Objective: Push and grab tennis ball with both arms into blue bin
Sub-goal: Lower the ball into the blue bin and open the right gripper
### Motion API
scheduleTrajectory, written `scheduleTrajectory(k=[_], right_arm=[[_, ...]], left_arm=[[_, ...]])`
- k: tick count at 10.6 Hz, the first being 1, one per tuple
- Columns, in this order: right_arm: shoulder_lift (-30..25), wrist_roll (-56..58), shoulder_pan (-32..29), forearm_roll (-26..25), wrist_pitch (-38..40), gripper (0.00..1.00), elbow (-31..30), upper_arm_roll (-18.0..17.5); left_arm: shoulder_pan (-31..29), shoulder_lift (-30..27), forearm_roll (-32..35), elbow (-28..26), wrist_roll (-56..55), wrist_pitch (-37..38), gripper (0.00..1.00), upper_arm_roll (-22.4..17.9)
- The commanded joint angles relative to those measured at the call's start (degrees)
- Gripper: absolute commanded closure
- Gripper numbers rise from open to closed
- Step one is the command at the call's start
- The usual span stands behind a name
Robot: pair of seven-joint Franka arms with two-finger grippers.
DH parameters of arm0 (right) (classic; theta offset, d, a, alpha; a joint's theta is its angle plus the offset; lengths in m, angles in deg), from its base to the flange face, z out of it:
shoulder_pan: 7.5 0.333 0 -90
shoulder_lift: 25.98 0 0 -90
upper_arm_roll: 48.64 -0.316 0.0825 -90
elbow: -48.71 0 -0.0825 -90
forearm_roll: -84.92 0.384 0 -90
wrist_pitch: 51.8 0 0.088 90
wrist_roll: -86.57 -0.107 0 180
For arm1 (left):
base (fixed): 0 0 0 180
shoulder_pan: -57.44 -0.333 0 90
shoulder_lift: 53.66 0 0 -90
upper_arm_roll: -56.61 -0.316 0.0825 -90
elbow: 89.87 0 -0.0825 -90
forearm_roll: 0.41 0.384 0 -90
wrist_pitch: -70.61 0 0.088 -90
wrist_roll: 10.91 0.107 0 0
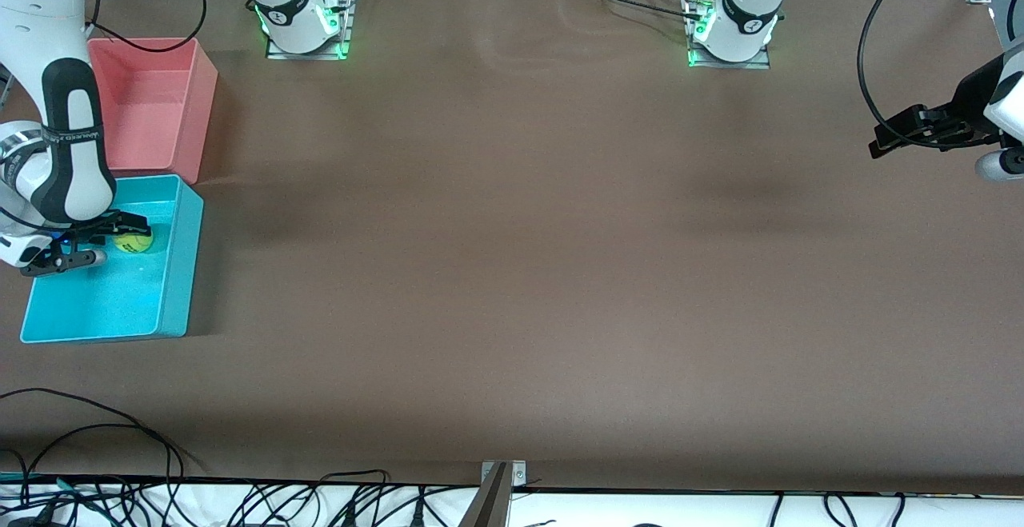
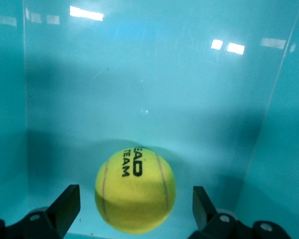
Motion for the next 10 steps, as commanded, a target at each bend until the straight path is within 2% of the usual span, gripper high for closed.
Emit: scheduleTrajectory(k=[1,2,4,10], right_arm=[[-0.42,1.6,-0.49,1.23,0.94,0.0,0.12,-0.22],[-0.77,1.52,-0.4,1.23,1.2,0.0,0.29,-0.22],[-1.04,1.08,-0.49,1.05,9.94,0.0,4.83,0.04],[-2.27,3.71,-0.31,-0.18,20.43,0.0,13.63,1.62]], left_arm=[[-0.22,-0.36,-0.13,0.22,-0.17,0.59,0.0,0.21],[-0.22,-0.36,-0.13,0.22,-0.17,0.59,0.0,0.21],[-0.22,-0.36,-0.13,0.22,-0.17,0.59,0.0,0.21],[-0.22,-0.36,-0.13,0.22,-0.17,0.59,0.0,0.21]])
